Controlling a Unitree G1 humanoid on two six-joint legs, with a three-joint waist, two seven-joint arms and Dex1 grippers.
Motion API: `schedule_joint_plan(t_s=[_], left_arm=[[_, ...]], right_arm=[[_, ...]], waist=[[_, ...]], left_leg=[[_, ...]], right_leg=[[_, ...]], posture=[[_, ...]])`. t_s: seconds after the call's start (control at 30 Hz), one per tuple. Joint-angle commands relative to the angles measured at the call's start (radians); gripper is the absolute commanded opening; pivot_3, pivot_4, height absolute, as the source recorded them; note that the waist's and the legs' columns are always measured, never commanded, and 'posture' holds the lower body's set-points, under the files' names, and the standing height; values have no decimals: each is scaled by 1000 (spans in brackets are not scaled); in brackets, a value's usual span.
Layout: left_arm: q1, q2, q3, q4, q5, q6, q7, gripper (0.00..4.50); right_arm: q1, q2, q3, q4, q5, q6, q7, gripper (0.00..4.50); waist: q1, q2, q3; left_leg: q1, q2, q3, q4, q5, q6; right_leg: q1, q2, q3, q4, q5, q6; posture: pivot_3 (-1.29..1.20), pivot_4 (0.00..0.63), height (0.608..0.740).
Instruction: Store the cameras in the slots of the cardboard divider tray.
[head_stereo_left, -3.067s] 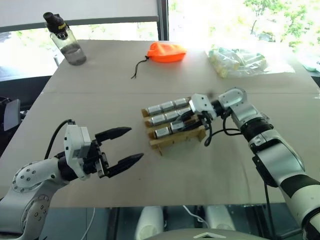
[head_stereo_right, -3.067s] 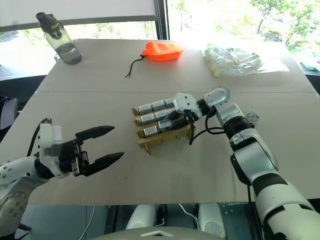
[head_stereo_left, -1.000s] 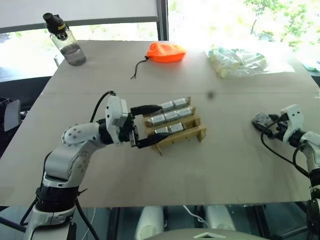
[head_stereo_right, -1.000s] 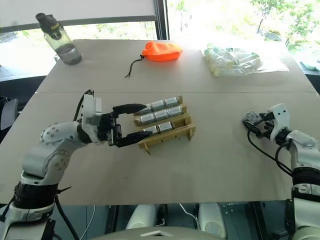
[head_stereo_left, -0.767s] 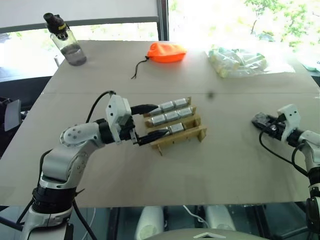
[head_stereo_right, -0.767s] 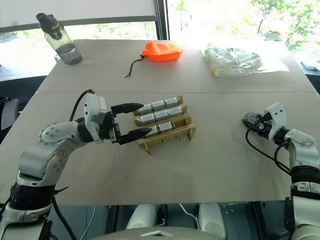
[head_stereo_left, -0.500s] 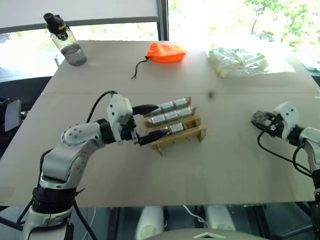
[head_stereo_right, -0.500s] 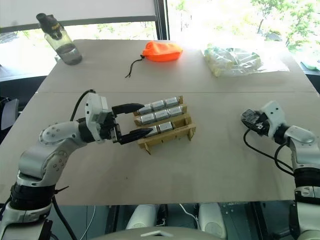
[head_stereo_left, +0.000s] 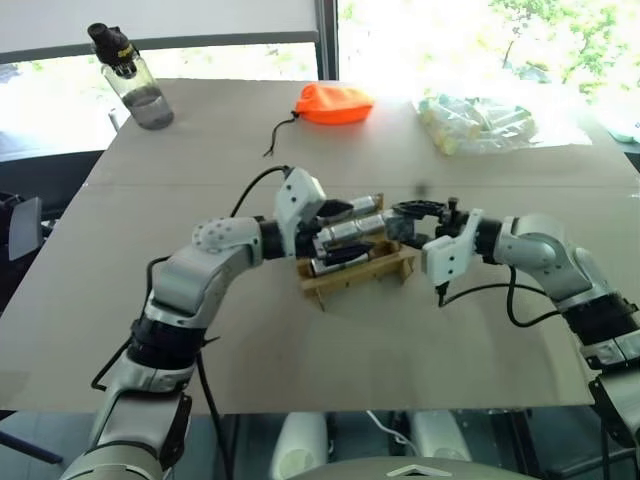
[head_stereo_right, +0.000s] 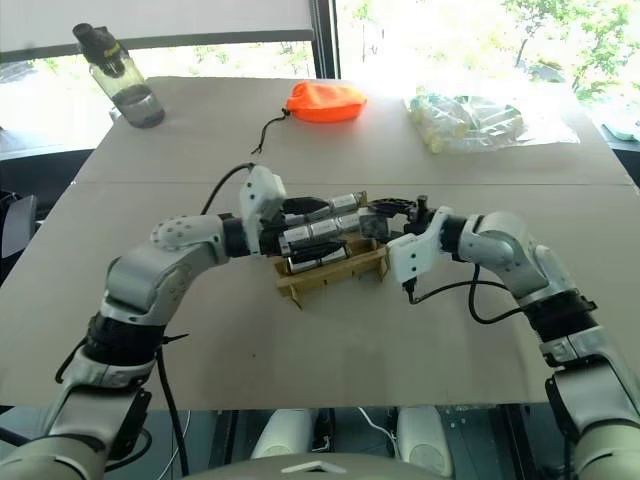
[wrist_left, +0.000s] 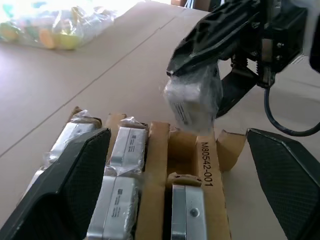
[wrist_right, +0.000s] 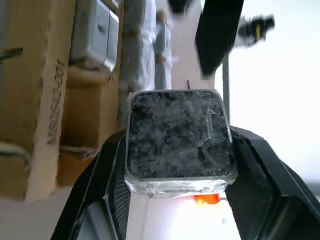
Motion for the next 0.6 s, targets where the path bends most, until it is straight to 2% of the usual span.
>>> schedule_joint_plan(t_s=[0.03, 0.23, 0.37, 0.6], left_arm=[[-58, 0, -8, 29, 4, 25, -34, 4500], [-108, -3, -5, 67, -7, 70, -82, 4500], [-114, 45, -35, 60, -14, 101, -180, 4500], [-156, 43, -57, 98, 5, 107, -229, 4500]], right_arm=[[-64, 15, 37, 18, -4, -75, 1, 1993], [-128, 24, 88, 45, -14, -131, 17, 1993], [-171, 28, 103, 83, -67, -187, -12, 1993], [-222, 35, 125, 138, -126, -253, -49, 1993]], waist=[[-2, 0, 0], [-5, 0, 0], [-6, 0, 0], [-6, 0, 0]], left_leg=[[0, 0, 1, 0, 0, 0], [0, 0, 1, 0, 0, 0], [0, 1, 1, 1, 0, 0], [0, 1, 1, 1, 0, 0]], right_leg=[[0, 0, -1, 0, 0, 0], [0, 0, -1, 1, 0, 0], [0, 0, -1, 1, 0, 0], [0, -1, 0, 2, 0, 0]], posture=[[0, 150, 726], [0, 150, 726], [0, 150, 726], [0, 150, 726]])
